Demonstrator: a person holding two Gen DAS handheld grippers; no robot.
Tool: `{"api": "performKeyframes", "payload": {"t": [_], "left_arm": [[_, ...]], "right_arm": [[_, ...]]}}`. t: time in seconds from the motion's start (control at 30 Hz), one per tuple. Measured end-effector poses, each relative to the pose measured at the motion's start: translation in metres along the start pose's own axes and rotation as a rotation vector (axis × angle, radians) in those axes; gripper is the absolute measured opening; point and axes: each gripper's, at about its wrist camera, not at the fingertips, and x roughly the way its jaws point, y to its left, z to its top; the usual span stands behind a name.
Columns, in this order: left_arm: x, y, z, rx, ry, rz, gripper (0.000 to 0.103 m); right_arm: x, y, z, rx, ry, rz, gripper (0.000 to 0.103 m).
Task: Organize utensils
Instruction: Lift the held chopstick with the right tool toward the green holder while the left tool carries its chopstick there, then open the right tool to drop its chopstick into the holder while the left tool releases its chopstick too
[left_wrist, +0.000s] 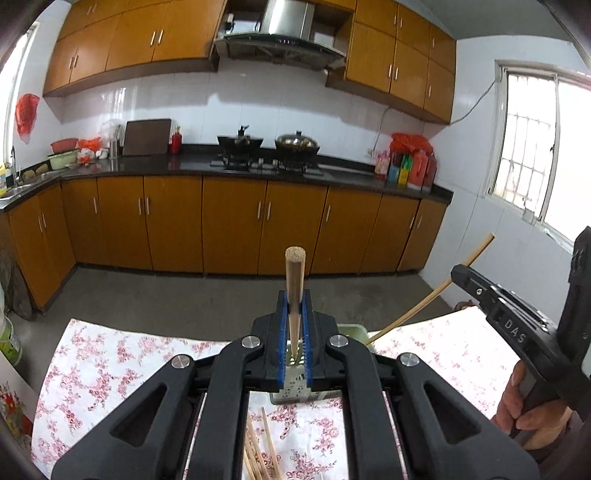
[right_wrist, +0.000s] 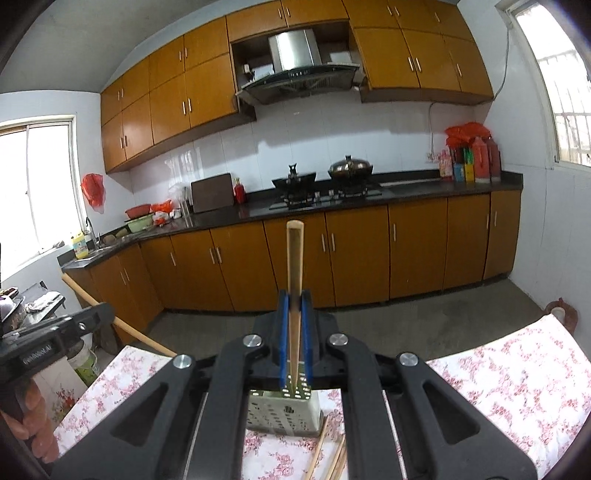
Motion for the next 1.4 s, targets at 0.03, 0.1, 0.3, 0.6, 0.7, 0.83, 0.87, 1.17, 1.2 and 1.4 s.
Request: {"api": "performKeyframes", "payload": {"t": [0.03, 0.1, 0.3, 0.6, 0.7, 0.83, 0.87, 1.17, 1.2, 1.4], "left_arm": [[0.003, 0.000, -0.002, -0.003, 0.008, 0.000, 0.007], [0.009, 0.002, -0.008, -0.013, 0.028, 0.000, 0.007], [0.015, 0.007, -0.014, -0.024, 0.057, 0.003, 0.008], [-0.008, 0.012, -0.005, -0.063, -0.005, 0.013, 0.035], [-0.023, 0.015, -0.004, -0.066, -0.042, 0.026, 0.035], [-0.042, 0.026, -0.014, -0.083, -0.064, 0.054, 0.035], [-0.043, 0.028, -0.018, -0.084, -0.063, 0.062, 0.036], [-0.024, 0.062, -0.090, -0.095, 0.071, 0.189, 0.036], [-0.018, 0.066, -0.101, -0.098, 0.102, 0.202, 0.036], [0.005, 0.081, -0.153, -0.146, 0.235, 0.212, 0.036]], "right_arm": [[0.003, 0.001, -0.003, -0.002, 0.009, -0.001, 0.008], [0.008, 0.002, -0.008, -0.009, 0.019, -0.003, 0.008], [0.014, 0.002, -0.016, -0.001, 0.041, -0.014, 0.010], [-0.013, -0.011, -0.013, 0.026, -0.006, -0.039, 0.030], [-0.032, -0.019, -0.015, 0.028, -0.028, -0.061, 0.034], [-0.053, -0.037, -0.034, 0.041, -0.019, -0.098, 0.037], [-0.057, -0.042, -0.042, 0.043, -0.010, -0.112, 0.037], [-0.032, -0.076, -0.144, 0.112, 0.251, -0.184, 0.037], [-0.026, -0.073, -0.157, 0.112, 0.292, -0.173, 0.037], [0.011, -0.048, -0.219, 0.061, 0.484, -0.131, 0.028]]}}
